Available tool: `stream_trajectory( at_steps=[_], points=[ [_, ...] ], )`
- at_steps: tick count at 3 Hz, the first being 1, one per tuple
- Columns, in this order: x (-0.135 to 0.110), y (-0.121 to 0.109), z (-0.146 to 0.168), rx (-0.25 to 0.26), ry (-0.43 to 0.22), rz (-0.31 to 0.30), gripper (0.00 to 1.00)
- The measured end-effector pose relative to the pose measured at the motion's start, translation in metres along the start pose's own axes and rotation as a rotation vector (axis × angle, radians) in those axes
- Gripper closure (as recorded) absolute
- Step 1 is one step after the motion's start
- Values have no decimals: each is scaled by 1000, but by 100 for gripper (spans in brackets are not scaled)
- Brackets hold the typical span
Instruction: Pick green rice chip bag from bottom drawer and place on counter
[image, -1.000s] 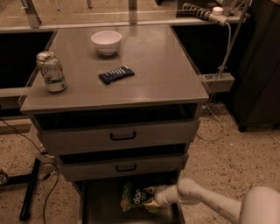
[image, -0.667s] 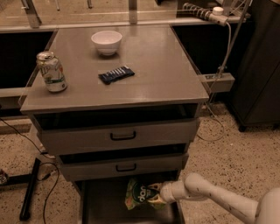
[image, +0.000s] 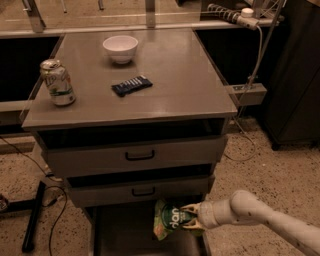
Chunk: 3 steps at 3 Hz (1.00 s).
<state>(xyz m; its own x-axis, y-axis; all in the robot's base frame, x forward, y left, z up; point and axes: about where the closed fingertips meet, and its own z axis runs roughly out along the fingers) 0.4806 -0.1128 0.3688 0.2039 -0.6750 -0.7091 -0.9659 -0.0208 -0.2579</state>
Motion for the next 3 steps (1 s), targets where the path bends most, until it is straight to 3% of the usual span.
stream_trajectory(
  at_steps=[1,3],
  points=[
    [-23,-6,-50,35,23,-33,100],
    [-70,-51,-155,124,97,-49,100]
  ],
)
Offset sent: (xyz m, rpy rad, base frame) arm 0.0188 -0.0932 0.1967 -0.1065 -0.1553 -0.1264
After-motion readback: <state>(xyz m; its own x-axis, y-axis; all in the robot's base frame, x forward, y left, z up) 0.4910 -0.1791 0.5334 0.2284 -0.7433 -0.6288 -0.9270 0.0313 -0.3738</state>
